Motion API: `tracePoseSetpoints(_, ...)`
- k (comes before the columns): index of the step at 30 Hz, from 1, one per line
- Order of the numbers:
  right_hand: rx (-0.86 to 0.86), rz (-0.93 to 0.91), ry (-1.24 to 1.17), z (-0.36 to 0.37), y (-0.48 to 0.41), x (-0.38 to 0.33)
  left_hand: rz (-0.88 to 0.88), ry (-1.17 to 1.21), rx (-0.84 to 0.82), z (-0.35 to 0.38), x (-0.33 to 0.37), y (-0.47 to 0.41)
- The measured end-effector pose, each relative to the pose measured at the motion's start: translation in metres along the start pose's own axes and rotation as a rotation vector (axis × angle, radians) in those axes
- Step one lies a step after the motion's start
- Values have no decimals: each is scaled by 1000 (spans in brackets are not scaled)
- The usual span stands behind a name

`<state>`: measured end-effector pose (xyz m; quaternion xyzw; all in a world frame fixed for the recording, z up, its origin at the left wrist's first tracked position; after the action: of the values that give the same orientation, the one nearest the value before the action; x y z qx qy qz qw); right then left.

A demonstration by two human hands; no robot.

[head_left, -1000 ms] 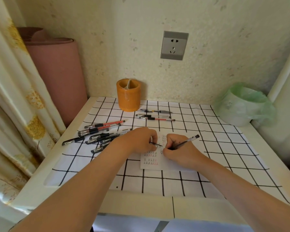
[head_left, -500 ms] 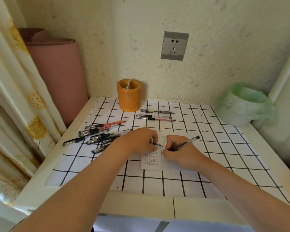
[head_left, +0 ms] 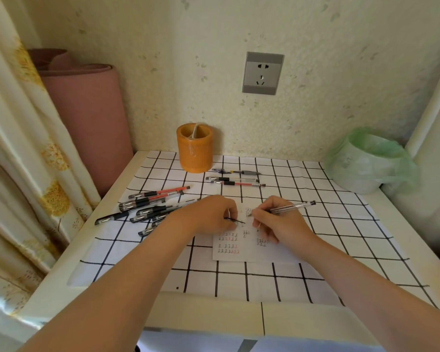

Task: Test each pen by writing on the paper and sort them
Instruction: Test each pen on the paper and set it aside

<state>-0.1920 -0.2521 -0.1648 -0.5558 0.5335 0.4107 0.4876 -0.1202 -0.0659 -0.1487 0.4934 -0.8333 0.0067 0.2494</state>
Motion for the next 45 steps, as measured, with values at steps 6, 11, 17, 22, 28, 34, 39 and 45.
tracePoseSetpoints(6,86,-19,-101,-10,-8,-15,-61,188,117,-15,-10,0)
tracePoseSetpoints(11,169,77,-414,-16,-17,-27,-110,554,177,-24,-5,2)
tracePoseSetpoints(17,103,27,10,-16,-26,-33,-128,697,209,-26,-1,6)
tracePoseSetpoints(22,4,-71,436,-14,-30,-27,-133,668,237,-29,-3,7)
tracePoseSetpoints(28,-61,-159,556,-10,-28,-26,-117,612,193,-26,-4,5)
tracePoseSetpoints(34,-115,-180,635,-5,-26,-24,-97,536,167,-25,-4,4)
tracePoseSetpoints(39,-22,-173,690,-4,-27,-23,-141,489,247,-26,-5,4)
tracePoseSetpoints(45,-112,-172,633,1,-26,-22,-93,472,170,-23,-5,5)
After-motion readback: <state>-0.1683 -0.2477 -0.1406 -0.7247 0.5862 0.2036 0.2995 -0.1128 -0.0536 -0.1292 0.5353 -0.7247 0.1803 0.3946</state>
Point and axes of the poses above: each hand's wrist, its own y-axis away from the middle knuckle, its own z-axis out of the palm, x = y × z, the point moved 1 cm from there along -y, towards the middle knuckle, and after that the axes turned 9 degrees about -z, right-handed, at the moved point
